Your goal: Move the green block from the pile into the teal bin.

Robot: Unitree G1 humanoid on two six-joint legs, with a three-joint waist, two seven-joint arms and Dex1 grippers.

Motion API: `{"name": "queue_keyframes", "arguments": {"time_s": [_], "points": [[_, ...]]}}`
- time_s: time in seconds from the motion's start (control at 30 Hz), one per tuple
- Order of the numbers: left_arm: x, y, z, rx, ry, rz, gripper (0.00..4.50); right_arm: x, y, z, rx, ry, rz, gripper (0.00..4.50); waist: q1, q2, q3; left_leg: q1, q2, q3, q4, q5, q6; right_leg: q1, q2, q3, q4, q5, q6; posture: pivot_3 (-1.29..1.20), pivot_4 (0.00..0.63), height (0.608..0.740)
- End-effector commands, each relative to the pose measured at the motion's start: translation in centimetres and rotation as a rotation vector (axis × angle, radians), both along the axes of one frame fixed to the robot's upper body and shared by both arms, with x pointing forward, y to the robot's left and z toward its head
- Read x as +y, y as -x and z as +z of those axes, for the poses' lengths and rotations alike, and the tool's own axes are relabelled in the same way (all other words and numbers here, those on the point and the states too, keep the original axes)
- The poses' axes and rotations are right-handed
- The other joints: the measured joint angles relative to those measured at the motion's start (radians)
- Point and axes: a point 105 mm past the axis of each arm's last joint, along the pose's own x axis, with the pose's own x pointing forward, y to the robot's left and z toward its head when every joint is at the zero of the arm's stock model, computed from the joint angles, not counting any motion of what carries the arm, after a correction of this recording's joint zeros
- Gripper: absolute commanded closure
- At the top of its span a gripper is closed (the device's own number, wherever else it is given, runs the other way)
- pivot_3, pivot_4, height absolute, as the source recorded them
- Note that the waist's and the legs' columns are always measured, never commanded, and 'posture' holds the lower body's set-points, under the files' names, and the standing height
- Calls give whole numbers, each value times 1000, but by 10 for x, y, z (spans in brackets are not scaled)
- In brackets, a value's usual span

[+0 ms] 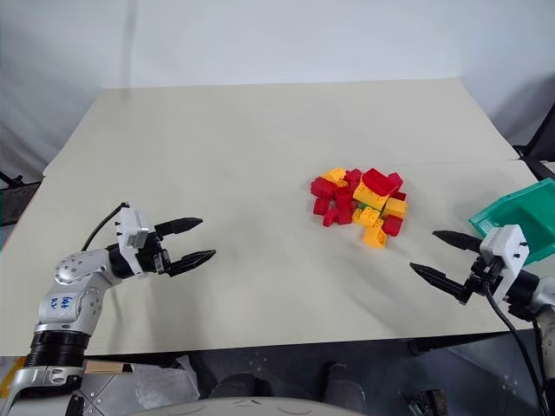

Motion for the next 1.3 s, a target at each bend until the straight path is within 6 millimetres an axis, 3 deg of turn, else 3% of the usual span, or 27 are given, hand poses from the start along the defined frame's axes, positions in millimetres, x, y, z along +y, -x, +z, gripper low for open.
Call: {"name": "queue_keyframes", "arguments": {"time_s": [0.03, 0.37, 0.47, 0.6, 0.77, 0.93, 1.17, 1.3], "points": [[-3, 5, 8, -34, -5, -34, 0, 0, 0, 15, -57, -15, -11, 33, 0, 0, 0, 0, 0, 0, 0, 0, 0, 0, 0, 0, 0, 0, 0, 0, 150, 740], [-10, -3, 14, -38, -6, 13, 0, -7, -7, 5, 49, -3, -178, 33, 3, 0, 0, 0, 0, 0, 0, 0, 0, 0, 0, 0, 0, 0, 0, 0, 150, 740], [-16, -6, 21, -37, 19, -7, 0, 1, -4, 4, 55, 38, -207, 33, 4, 0, 0, 0, 1, 0, 0, 0, 0, 0, -1, 1, 0, 0, 0, 0, 150, 740], [-22, -6, 31, -37, 80, -56, 0, 18, 7, 1, 83, 61, -205, 952, 4, 0, 0, 0, 1, 0, -1, 0, 0, 0, -1, 1, 0, 0, 0, 0, 150, 740], [-28, -7, 31, -52, 60, -86, 0, 41, 9, 19, -1, -7, -210, 2695, 1, 0, 0, 0, 0, 1, -1, 0, 0, 0, 0, 1, 0, 0, 0, 0, 150, 740], [-34, -10, 35, -75, 65, -109, 0, 70, -1, 16, 66, -88, -277, 4439, 2, -1, 0, 0, 1, 0, -1, 0, 0, 0, 0, 2, 0, 0, 0, 0, 150, 740], [-44, -9, 37, -79, 41, -171, 0, 120, -51, 20, 36, -135, -225, 4474, -14, -1, 0, -1, -1, 1, -1, 0, 0, -3, 0, 2, 0, 0, 0, 0, 150, 740], [-53, -7, 41, -83, 32, -240, 0, 133, -77, 21, 29, -133, -212, 4474, -18, -1, 0, -3, -2, 1, -1, 0, 0, -4, 0, 1, 1, 0, 0, 0, 150, 740]]}}
